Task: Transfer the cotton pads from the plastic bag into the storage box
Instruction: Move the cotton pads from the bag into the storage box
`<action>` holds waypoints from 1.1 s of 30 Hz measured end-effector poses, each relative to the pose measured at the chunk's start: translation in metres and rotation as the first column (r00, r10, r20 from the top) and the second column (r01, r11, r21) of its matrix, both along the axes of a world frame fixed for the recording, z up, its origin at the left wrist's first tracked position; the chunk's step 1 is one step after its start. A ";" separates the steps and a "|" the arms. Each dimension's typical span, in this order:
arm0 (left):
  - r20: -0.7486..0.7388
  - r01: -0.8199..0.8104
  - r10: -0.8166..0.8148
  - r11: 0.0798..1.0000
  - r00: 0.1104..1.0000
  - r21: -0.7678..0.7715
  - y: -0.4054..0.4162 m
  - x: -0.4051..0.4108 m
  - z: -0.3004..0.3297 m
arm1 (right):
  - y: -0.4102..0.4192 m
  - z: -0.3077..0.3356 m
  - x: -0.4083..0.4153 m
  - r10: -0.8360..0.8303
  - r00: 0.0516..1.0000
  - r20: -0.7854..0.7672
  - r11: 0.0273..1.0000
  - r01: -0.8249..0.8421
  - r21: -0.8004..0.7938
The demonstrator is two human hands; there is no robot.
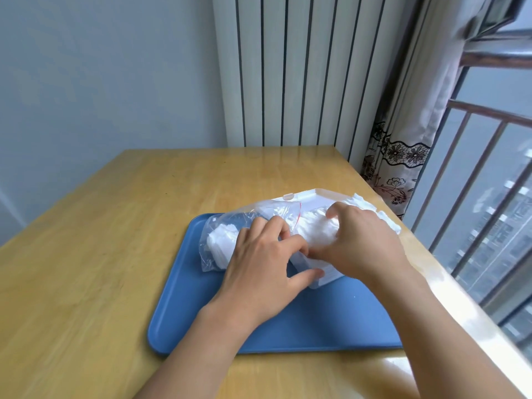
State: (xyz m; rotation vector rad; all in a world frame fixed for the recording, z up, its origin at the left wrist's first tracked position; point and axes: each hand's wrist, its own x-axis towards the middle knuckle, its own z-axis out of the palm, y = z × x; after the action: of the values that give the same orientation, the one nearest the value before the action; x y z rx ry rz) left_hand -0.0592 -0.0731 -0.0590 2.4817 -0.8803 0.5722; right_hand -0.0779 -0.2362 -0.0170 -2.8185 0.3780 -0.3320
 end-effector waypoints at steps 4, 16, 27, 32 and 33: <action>-0.003 0.015 -0.015 1.000 1.000 -0.027 0.003 0.003 -0.002 | -0.022 0.021 -0.008 0.155 0.963 0.218 0.960 -0.199 0.195; -0.042 0.021 -0.023 0.999 0.999 -0.049 0.009 0.011 0.000 | 0.012 0.016 -0.017 0.511 0.855 -0.092 0.860 -0.509 0.041; 0.018 0.129 -0.128 0.969 0.992 -0.212 0.023 0.014 0.011 | 0.019 0.008 -0.014 0.447 0.895 0.006 0.894 -0.447 0.041; -0.133 -0.305 0.296 0.674 0.946 -0.673 0.051 0.029 0.026 | 0.009 0.010 -0.006 0.370 0.780 0.504 0.865 -0.488 0.120; -0.287 -0.495 0.407 0.645 0.867 -0.582 0.059 0.037 0.025 | 0.010 0.007 -0.003 0.406 0.769 0.493 0.864 -0.500 0.068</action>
State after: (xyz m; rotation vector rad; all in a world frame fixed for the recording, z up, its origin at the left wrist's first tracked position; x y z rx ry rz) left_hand -0.0221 -0.0144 -0.0340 2.0298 0.0502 0.7145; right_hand -0.0810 -0.2258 -0.0102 -2.4152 -0.3628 -0.7847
